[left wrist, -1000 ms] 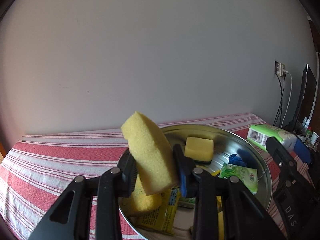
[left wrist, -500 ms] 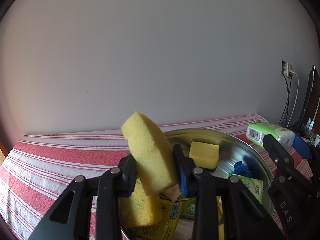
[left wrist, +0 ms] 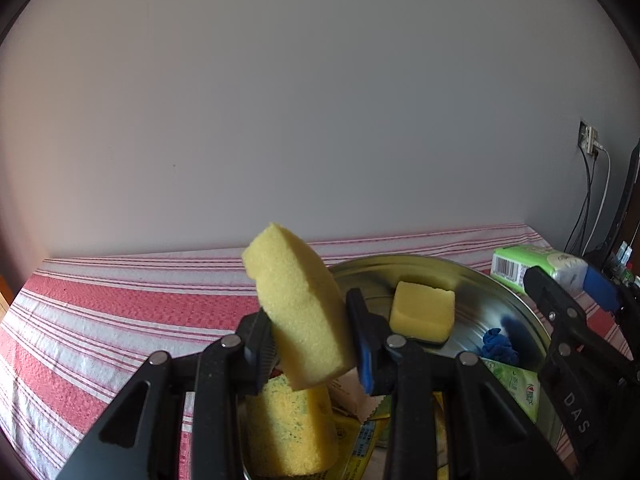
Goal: Organize objects
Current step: 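Lift and carry the yellow sponge and tissue pack with both tools over the tin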
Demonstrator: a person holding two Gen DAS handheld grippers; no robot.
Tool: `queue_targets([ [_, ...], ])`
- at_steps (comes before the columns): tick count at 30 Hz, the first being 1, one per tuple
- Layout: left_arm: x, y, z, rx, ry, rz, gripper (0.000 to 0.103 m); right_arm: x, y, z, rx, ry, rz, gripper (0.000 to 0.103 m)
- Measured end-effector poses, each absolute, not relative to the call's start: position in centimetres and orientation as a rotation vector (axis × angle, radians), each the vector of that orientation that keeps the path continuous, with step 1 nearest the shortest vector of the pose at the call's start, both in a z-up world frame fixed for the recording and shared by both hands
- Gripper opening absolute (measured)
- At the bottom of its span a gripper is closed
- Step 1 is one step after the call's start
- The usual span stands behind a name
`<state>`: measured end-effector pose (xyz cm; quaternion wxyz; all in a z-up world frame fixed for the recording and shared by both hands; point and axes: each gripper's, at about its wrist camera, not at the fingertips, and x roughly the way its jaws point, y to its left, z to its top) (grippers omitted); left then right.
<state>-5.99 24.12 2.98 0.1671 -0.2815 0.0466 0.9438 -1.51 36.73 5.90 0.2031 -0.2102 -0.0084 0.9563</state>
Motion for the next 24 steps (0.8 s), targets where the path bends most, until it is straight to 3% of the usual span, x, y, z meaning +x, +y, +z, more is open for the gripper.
queue_targets([
  [24,-10.2,28.6,0.0,-1.039,0.19,2.622,0.032,-6.8,38.5,4.1,-0.948,0.003,2.617,0.053],
])
